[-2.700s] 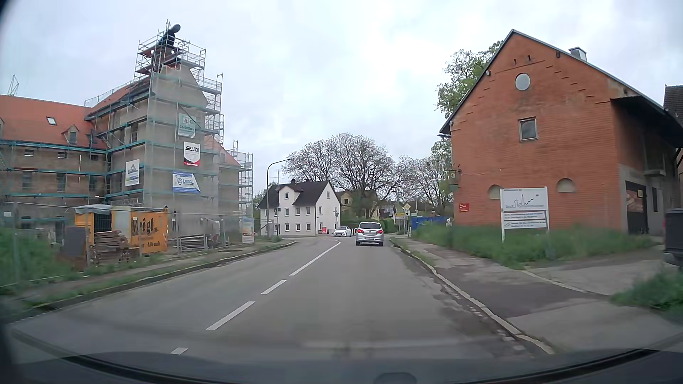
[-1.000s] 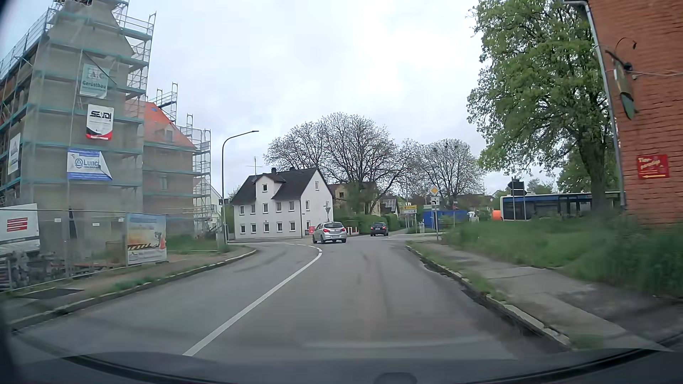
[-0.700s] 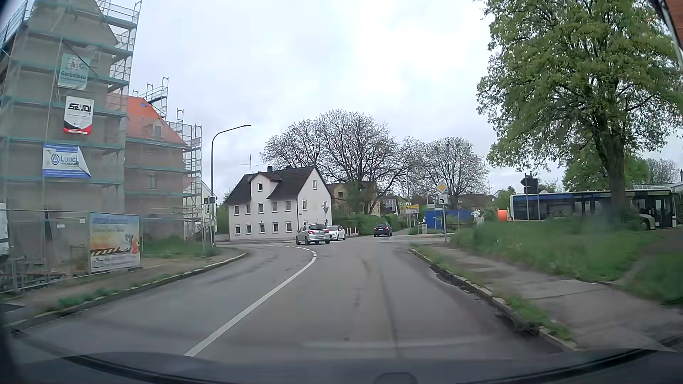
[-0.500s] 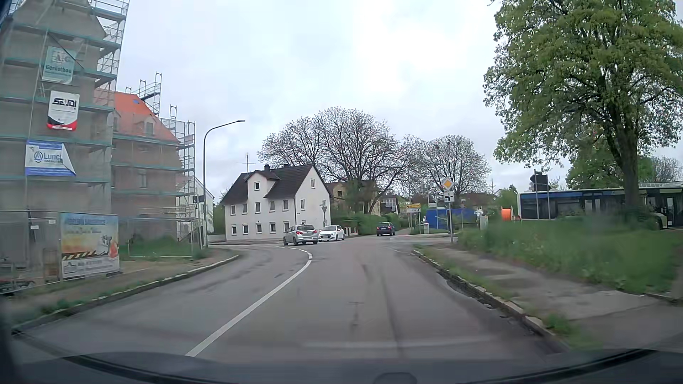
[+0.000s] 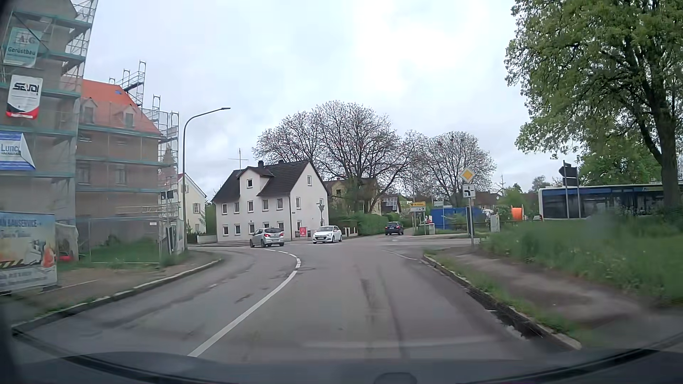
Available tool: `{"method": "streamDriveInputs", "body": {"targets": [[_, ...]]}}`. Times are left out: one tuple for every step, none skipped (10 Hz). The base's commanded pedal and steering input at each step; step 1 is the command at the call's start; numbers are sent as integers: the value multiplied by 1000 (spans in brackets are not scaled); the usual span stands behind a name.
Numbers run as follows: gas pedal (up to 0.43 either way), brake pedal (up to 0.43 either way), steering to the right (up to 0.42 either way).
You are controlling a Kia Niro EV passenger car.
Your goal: Follow the waypoints while adhering to traffic rules and regulations
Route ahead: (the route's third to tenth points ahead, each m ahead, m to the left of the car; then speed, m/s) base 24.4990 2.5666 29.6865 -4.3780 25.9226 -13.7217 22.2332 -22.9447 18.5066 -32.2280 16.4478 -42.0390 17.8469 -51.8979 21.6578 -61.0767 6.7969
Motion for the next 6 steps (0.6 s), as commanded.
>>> {"method": "streamDriveInputs", "body": {"targets": [[0, 0, -6], [0, 0, -7], [0, 0, -7], [0, 0, -8], [0, 0, -8], [0, 0, -8]]}}
